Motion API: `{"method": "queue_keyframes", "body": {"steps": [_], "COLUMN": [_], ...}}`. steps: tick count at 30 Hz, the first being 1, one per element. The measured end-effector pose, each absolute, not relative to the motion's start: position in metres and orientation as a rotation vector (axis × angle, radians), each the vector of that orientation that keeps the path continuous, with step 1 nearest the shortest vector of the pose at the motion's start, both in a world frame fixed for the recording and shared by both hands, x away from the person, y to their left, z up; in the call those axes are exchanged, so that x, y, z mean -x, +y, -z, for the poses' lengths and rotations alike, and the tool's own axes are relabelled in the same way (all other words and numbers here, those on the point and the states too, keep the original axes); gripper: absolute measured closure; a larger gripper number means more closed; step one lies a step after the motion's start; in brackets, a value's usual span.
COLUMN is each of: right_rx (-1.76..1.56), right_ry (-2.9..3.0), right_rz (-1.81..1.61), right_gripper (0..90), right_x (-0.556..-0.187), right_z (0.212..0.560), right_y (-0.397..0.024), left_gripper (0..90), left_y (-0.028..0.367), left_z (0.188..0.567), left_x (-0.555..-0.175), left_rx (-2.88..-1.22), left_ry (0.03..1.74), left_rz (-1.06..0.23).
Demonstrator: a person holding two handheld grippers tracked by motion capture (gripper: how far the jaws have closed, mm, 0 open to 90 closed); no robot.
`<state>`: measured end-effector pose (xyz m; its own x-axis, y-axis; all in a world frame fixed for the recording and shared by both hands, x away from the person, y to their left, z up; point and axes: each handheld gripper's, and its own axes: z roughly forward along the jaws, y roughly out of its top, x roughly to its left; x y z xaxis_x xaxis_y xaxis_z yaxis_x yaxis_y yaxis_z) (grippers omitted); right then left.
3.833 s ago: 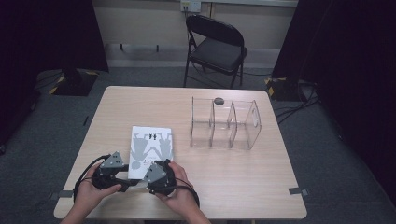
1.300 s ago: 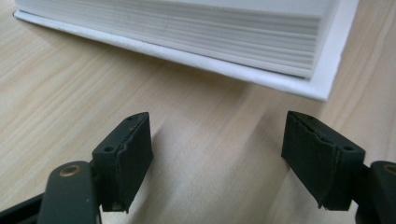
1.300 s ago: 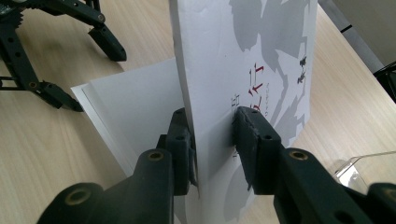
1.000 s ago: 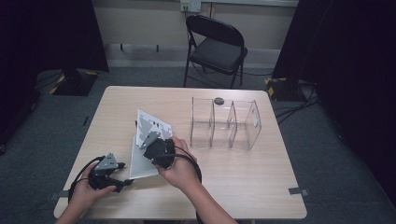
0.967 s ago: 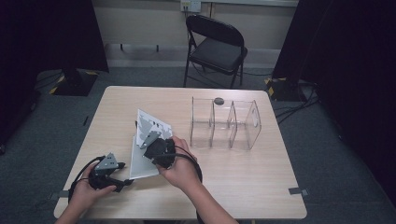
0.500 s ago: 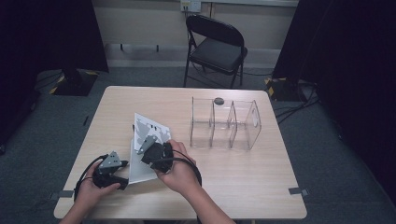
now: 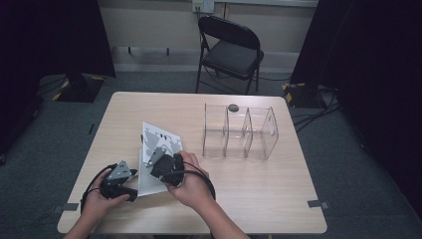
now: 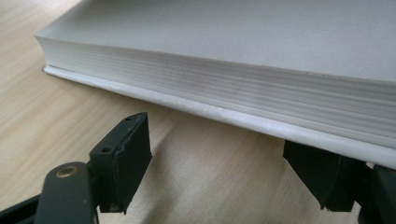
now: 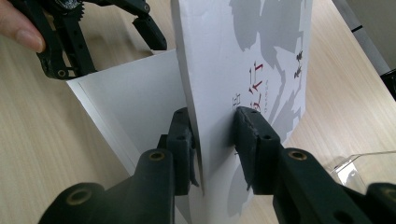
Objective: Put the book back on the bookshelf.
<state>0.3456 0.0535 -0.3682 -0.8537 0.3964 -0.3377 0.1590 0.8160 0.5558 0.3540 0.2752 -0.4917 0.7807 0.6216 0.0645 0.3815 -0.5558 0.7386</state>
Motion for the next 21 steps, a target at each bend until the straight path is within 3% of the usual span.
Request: {"method": "queue_keyframes", "body": {"steps": [21], "right_rx": [-0.355], "right_ry": [2.584], "right_rz": [-0.691], "right_gripper": [67.6], "right_x": [-0.344], "right_z": [0.357], "right_y": [0.054], "left_gripper": [20.1], "left_y": [0.266], "left_z": [0.474], "left_x": [-0.346], "left_rx": [-2.248], "left_ry": [0.604], "left_rz": [-0.533]}}
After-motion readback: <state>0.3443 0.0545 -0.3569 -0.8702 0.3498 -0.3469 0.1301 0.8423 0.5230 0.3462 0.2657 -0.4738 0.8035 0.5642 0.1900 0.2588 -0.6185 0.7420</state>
